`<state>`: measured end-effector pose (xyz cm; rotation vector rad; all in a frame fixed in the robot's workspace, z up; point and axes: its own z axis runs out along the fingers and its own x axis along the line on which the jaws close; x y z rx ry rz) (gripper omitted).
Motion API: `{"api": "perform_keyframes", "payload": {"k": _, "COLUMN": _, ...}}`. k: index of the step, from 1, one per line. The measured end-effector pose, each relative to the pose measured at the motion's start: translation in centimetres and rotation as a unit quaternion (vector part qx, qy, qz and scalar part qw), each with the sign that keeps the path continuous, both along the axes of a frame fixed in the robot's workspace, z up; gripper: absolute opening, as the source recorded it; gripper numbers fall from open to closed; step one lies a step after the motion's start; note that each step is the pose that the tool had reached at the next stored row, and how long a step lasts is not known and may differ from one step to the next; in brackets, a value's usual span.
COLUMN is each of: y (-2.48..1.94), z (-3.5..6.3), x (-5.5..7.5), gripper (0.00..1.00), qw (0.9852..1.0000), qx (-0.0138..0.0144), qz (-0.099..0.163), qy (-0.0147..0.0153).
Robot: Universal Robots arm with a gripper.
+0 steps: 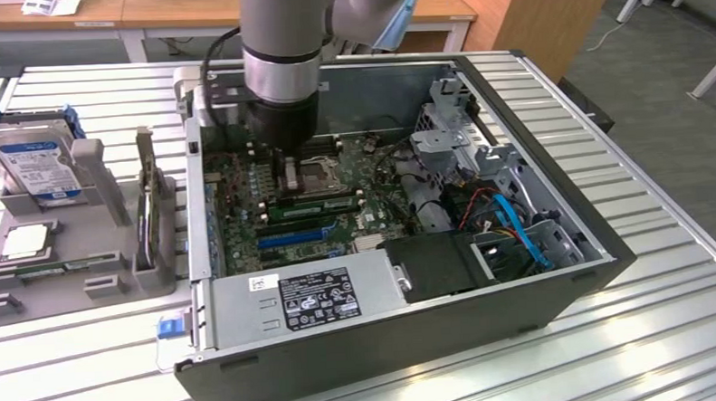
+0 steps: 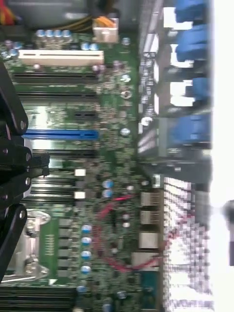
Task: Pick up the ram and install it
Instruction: 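Press down the ram until it locks into place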
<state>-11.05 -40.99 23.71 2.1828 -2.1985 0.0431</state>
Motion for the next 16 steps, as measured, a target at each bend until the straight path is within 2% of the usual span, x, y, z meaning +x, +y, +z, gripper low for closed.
{"api": "perform_keyframes", "payload": {"k": 3, "y": 0.04, "z": -0.01, "x": -0.19, "gripper": 0.11, "qw": 1.0000, "qx": -0.0004, "qz": 0.000, "qy": -0.0009}}
{"api": "perform_keyframes", "payload": {"k": 6, "y": 0.59, "z": -0.07, "x": -0.23, "gripper": 0.11, "qw": 1.0000, "qx": -0.0004, "qz": 0.000, "qy": -0.0010}}
{"api": "perform_keyframes", "payload": {"k": 7, "y": 0.64, "z": -0.07, "x": -0.24, "gripper": 0.11, "qw": 1.0000, "qx": -0.0005, "qz": 0.000, "qy": -0.0009}}
{"api": "perform_keyframes", "payload": {"k": 16, "y": 0.64, "z": -0.53, "x": -0.65, "gripper": 0.11, "qw": 1.0000, "qx": -0.0005, "qz": 0.000, "qy": -0.0012}}
